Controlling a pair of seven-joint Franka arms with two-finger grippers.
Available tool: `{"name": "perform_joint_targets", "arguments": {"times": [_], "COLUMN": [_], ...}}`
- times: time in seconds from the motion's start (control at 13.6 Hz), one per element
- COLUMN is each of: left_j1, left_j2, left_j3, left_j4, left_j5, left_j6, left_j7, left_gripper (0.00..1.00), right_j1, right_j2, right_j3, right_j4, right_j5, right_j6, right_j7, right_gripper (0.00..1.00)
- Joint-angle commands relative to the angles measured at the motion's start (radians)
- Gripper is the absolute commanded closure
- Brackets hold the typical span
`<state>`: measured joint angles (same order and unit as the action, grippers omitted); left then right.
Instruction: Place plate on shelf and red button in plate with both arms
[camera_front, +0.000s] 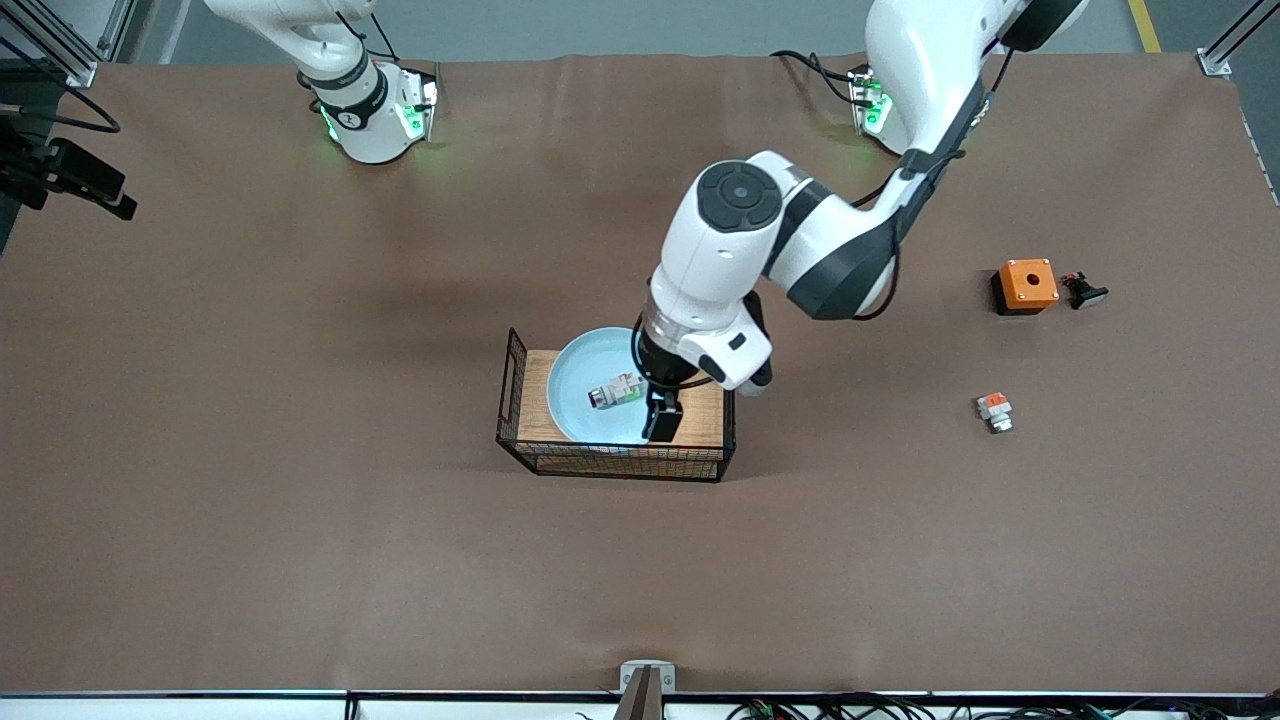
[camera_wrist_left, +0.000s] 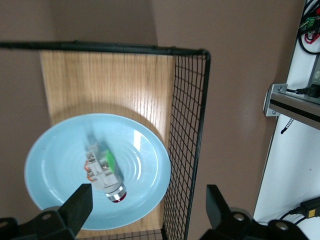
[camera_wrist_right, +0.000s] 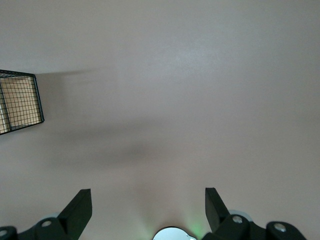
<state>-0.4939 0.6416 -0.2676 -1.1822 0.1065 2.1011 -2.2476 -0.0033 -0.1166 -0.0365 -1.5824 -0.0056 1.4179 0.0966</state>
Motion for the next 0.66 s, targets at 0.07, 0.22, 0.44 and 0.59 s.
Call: {"name": "perform_joint_targets", "arguments": {"times": [0.07,0.22,0.44,0.59], "left_j1": [0.064,0.115,0.219,0.285], "left_j2": [-0.115,-0.193,-0.337,-0.429], "left_j3": [-0.005,-0.005,-0.005,-0.005], "left_j4": [-0.043,-0.103,-0.232,-0.322], "left_j5": [-0.096,-0.140,-0.209,-0.215], "left_j6": [-0.140,-0.193,-0.269,-0.299], "left_j7": [0.248,0.380,0.604,0.789], "left_gripper": [0.00,0.00,0.00,0.00], "right_j1": [0.003,0.005,0.005,0.005], "right_j2": [-0.034,-0.034,-0.034,-0.034], "right_j3": [-0.003,-0.003,-0.003,-0.003], "right_j4": [-0.037,-0.037,-0.039,-0.038], "right_j5": [-0.002,-0.001,0.009,0.009], "right_j6": [0.018,0.016,0.021,0.018], "right_j7": [-0.008,-0.008,-0.008,-0.008], "right_gripper": [0.00,0.00,0.00,0.00]}}
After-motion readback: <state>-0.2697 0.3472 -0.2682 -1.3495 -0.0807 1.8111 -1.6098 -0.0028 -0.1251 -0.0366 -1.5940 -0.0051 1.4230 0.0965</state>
